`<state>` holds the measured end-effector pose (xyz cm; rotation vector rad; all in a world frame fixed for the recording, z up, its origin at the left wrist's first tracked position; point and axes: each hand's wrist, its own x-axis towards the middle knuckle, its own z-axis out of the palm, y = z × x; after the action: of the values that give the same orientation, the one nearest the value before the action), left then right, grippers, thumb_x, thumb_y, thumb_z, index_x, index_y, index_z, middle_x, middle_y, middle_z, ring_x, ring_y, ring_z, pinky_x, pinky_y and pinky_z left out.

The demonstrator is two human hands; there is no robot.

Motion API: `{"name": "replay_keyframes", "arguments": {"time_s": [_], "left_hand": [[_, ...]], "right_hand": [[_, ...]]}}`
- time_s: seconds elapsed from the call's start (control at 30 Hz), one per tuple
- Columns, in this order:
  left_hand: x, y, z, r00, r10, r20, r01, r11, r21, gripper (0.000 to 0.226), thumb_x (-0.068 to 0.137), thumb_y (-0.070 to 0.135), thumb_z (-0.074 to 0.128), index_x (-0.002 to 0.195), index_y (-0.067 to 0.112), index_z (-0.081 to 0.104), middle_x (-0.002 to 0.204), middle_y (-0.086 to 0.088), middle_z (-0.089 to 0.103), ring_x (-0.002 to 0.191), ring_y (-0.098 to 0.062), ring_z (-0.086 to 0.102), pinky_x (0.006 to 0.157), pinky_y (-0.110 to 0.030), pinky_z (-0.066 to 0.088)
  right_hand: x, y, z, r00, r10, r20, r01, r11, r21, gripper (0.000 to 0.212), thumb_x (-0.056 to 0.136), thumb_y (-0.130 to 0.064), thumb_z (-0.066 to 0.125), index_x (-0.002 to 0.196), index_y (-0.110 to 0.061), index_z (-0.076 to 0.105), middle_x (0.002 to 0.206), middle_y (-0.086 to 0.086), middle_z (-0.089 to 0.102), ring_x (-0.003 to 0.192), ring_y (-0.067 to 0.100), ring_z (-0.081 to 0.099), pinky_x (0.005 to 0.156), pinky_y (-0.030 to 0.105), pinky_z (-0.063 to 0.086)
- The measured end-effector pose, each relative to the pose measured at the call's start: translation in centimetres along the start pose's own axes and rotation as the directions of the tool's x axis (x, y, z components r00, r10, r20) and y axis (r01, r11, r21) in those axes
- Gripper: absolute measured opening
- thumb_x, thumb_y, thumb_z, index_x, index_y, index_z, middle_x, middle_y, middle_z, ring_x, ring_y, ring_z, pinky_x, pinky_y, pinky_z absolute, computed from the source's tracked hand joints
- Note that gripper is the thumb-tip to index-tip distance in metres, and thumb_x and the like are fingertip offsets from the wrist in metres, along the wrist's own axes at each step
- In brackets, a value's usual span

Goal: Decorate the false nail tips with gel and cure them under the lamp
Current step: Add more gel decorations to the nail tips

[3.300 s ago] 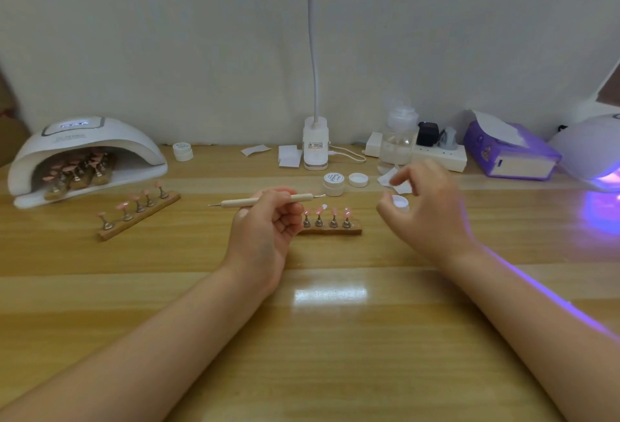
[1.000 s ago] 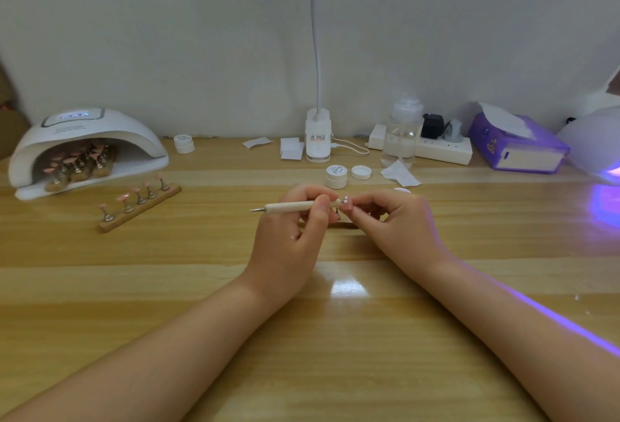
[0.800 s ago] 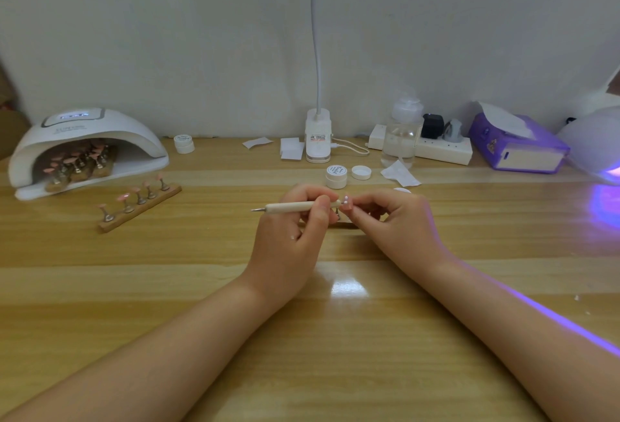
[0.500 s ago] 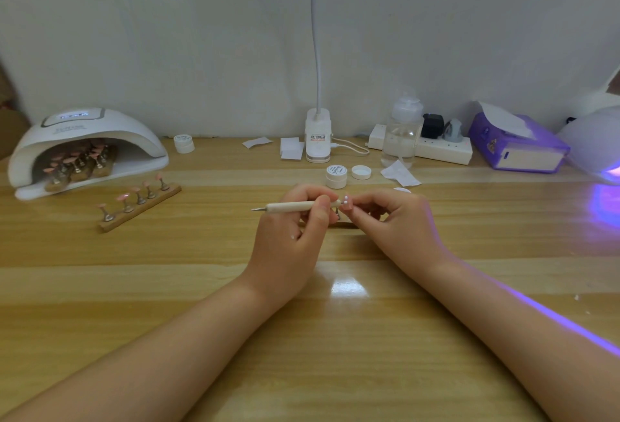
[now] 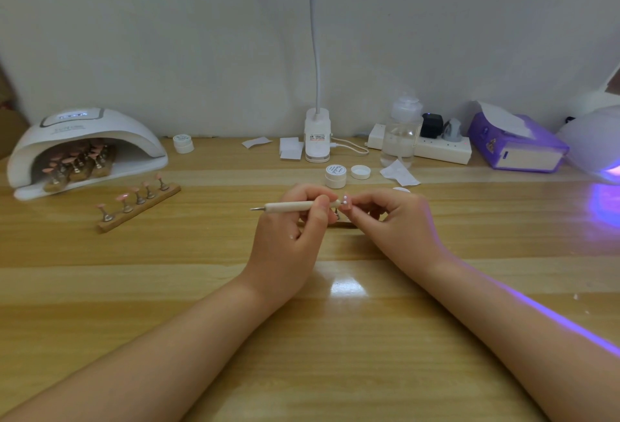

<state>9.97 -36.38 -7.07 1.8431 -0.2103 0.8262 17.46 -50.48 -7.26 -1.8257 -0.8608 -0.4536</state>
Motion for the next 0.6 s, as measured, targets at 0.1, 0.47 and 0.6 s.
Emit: {"name": "replay_keyframes", "arguments": {"time_s": [0.1,0.47,0.6], "left_hand": [[0.0,0.1,0.01,1.0,0.003,-0.003,-0.003,1.0,0.009,0.014,0.089,0.036,0.046,0.088,0.037,0.059,0.081,0.006,0.067,0.075,-0.007,0.066,0.067,-0.028,0.054],[0.01,0.16,0.05,1.0,-0.012,-0.014,0.012,1.0,0.024,0.017,0.091,0.021,0.049,0.087,0.033,0.06,0.078,0.007,0.067,0.073,-0.003,0.066,0.066,-0.017,0.051],[-0.06,0.21,0.07,1.0,-0.013,-0.013,0.013,1.0,0.014,0.017,0.091,0.021,0.049,0.087,0.033,0.061,0.079,0.008,0.068,0.074,-0.004,0.066,0.066,-0.018,0.051]], "right_hand": [[0.02,0.0,-0.01,1.0,-0.007,-0.005,0.007,1.0,0.0,0.006,0.079,-0.01,0.074,0.08,-0.015,0.075,0.065,-0.02,0.063,0.058,-0.006,0.053,0.058,0.006,0.04],[-0.01,0.13,0.04,1.0,-0.003,-0.006,0.003,1.0,-0.013,0.005,0.079,-0.011,0.074,0.08,-0.016,0.075,0.065,-0.022,0.063,0.058,-0.004,0.053,0.057,0.007,0.04],[-0.06,0.07,0.01,1.0,0.011,0.001,-0.011,1.0,0.002,0.005,0.079,-0.011,0.074,0.08,-0.017,0.075,0.066,-0.02,0.064,0.058,-0.004,0.053,0.057,0.008,0.04]]}}
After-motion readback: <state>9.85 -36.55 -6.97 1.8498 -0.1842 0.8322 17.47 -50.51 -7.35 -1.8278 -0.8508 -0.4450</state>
